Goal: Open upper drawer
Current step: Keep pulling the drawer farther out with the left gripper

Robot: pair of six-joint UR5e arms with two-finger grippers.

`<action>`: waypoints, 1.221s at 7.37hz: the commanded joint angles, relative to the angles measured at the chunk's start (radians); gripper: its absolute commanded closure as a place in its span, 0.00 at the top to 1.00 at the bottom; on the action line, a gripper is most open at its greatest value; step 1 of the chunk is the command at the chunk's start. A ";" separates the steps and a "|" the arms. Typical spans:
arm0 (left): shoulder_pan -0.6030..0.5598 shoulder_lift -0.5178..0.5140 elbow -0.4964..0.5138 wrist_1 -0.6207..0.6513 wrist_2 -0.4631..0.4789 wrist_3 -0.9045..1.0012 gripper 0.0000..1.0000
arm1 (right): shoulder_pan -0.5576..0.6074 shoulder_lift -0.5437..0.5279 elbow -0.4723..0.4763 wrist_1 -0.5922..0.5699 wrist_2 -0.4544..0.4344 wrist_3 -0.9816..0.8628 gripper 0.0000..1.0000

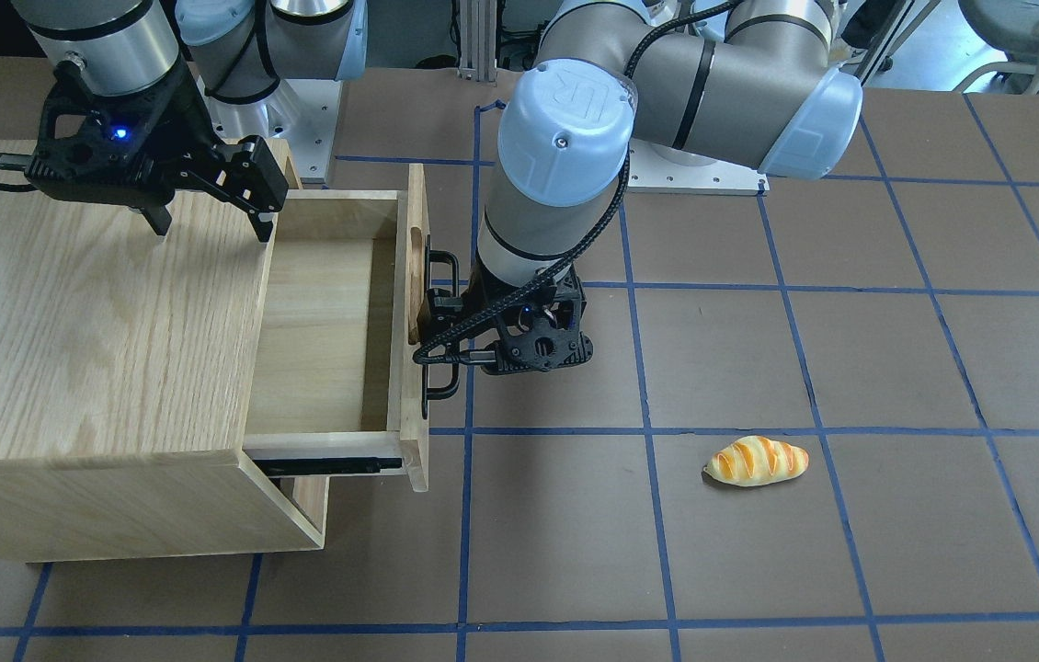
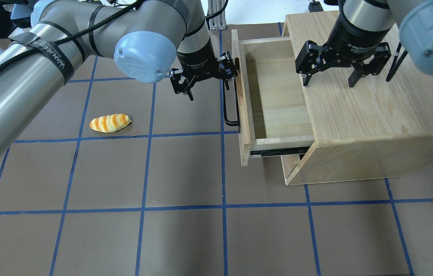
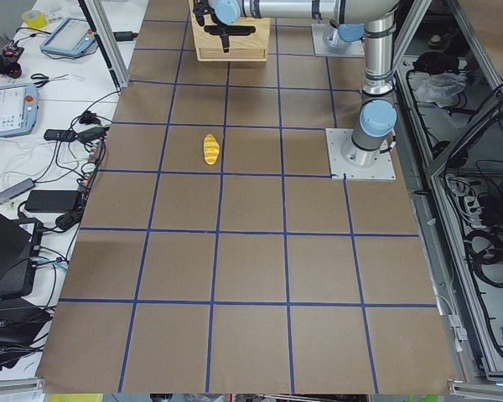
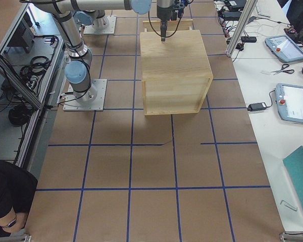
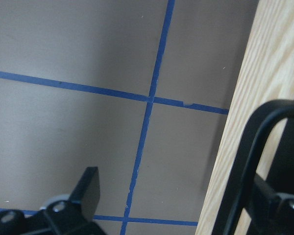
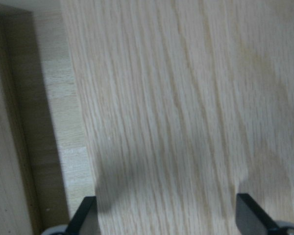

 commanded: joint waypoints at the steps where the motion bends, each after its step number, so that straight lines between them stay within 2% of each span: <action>1: 0.003 0.004 -0.001 -0.002 0.017 0.009 1.00 | 0.000 0.000 0.000 -0.001 -0.001 0.000 1.00; 9: 0.027 0.016 -0.001 -0.016 0.048 0.035 1.00 | 0.000 0.000 0.000 0.000 0.000 0.000 1.00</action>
